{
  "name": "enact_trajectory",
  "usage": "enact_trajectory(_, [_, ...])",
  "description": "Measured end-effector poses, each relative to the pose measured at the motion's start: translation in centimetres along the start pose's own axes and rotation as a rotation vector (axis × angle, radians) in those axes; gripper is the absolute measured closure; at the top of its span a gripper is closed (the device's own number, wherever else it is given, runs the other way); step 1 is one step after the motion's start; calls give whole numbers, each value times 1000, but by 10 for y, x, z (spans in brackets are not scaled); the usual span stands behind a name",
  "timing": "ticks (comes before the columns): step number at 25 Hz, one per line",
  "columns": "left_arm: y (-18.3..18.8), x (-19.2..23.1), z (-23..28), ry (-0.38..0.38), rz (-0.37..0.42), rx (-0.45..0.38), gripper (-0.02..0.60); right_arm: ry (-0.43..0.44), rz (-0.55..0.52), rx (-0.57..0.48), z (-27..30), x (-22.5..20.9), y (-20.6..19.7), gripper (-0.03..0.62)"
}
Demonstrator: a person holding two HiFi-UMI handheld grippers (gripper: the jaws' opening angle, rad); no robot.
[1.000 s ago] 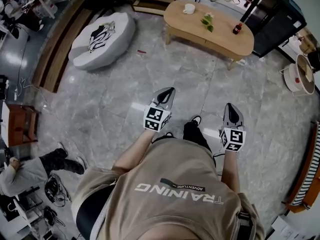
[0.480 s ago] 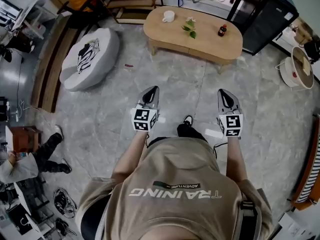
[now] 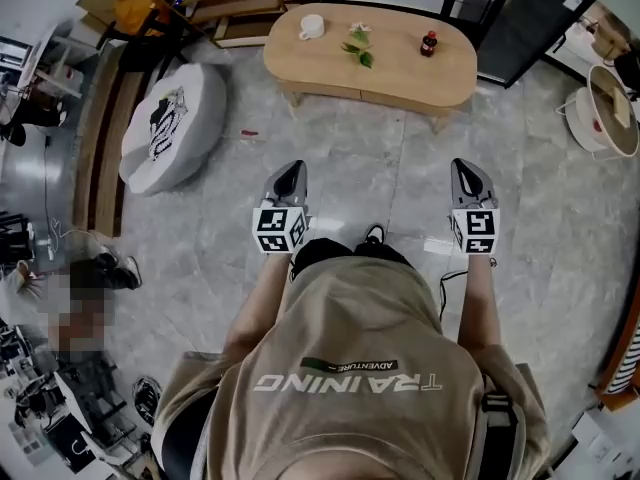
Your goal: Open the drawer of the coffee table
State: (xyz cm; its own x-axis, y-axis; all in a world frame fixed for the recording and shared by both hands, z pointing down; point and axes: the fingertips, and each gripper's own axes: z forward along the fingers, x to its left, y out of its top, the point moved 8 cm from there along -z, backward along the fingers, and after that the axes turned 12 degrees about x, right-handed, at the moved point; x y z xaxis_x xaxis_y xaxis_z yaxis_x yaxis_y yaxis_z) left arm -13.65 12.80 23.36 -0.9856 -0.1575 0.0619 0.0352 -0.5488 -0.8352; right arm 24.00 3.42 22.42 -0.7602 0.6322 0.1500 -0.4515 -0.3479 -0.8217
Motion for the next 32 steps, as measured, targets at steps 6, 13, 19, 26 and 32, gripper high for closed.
enact_trajectory(6, [10,0,20,-19,23,29,581,-36,76,28,0,-27,-22,589])
enact_trajectory(13, [34,-3,67,-80,51,13,581,4,133,-5,22,-29,-9,589])
enact_trajectory(19, [63,10,114,-144,76,-19,581,15,127,-5,55,-24,15,589])
enact_trajectory(26, [105,63,156,-195,115,-34,580,5,96,-13,105,-23,78,589])
enact_trajectory(32, [135,92,193,-255,211,-84,580,-9,38,-33,151,-11,129,589])
